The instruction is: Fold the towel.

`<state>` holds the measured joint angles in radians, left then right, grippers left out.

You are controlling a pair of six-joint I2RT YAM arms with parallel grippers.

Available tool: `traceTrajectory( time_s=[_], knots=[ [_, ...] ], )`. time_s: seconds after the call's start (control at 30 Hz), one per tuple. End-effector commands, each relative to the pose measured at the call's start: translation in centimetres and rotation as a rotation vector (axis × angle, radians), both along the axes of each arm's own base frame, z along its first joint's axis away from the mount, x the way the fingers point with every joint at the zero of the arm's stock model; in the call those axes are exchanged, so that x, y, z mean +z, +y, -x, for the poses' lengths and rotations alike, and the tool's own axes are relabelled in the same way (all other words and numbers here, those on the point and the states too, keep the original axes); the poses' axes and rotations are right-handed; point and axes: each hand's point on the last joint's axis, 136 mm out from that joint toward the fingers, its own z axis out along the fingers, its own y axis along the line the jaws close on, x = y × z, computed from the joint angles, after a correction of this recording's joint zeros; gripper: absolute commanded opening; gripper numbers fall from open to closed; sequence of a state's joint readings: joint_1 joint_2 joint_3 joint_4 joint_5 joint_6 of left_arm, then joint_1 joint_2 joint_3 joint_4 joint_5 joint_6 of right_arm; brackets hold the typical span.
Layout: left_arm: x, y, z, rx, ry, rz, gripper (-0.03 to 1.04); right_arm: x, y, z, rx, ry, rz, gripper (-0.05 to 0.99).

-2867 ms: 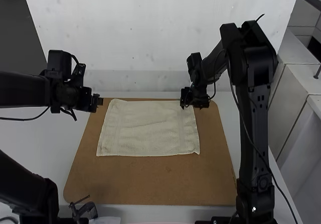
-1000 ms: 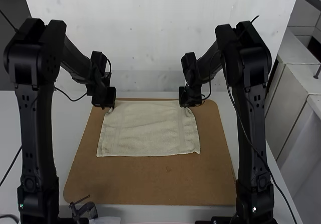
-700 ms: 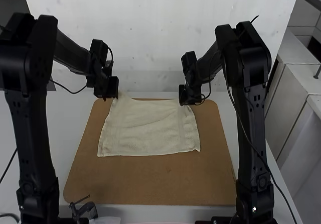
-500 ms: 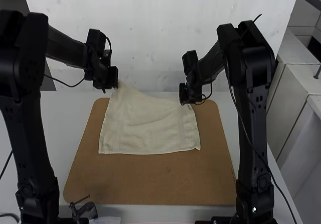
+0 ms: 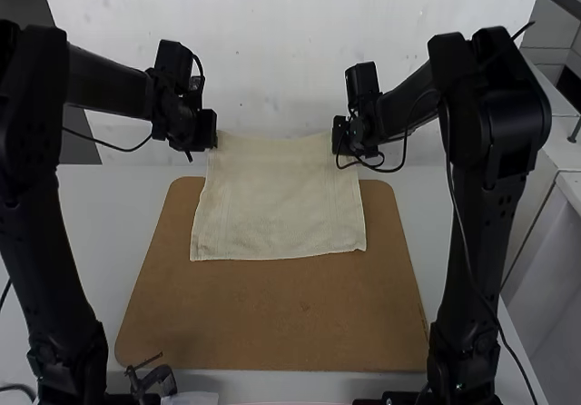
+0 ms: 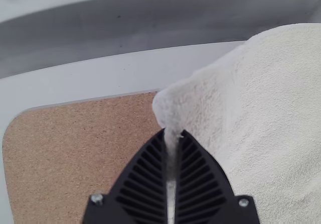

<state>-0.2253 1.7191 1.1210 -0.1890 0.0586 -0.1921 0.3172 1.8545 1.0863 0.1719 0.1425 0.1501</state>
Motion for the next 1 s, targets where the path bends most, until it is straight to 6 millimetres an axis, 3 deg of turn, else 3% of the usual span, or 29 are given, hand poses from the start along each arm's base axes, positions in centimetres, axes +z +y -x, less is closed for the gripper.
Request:
traceTrajectory(
  time_s=[0.0,0.23,0.37,0.6,0.97],
  knots=[
    [1.9,0.7,0.3,0.023,-0.056,-0.02,0.02,1.4,-0.9,0.5,-0.005,-0.025,-0.016,0.02],
    [3.2,2.1,1.7,0.047,-0.091,-0.019,0.02,0.1,-1.6,1.9,0.022,0.009,0.018,0.02],
    [3.9,2.3,3.1,0.045,-0.111,-0.015,0.02,0.3,-1.2,2.8,0.044,0.01,0.03,0.02],
    [2.3,2.8,6.5,0.037,-0.08,-0.019,0.02,0.8,-1.2,5.0,0.093,0.047,0.057,0.02],
    [-0.7,2.3,11.0,-0.025,-0.043,-0.046,0.02,-0.7,-0.9,10.2,0.169,0.128,0.097,0.02]
  ],
)
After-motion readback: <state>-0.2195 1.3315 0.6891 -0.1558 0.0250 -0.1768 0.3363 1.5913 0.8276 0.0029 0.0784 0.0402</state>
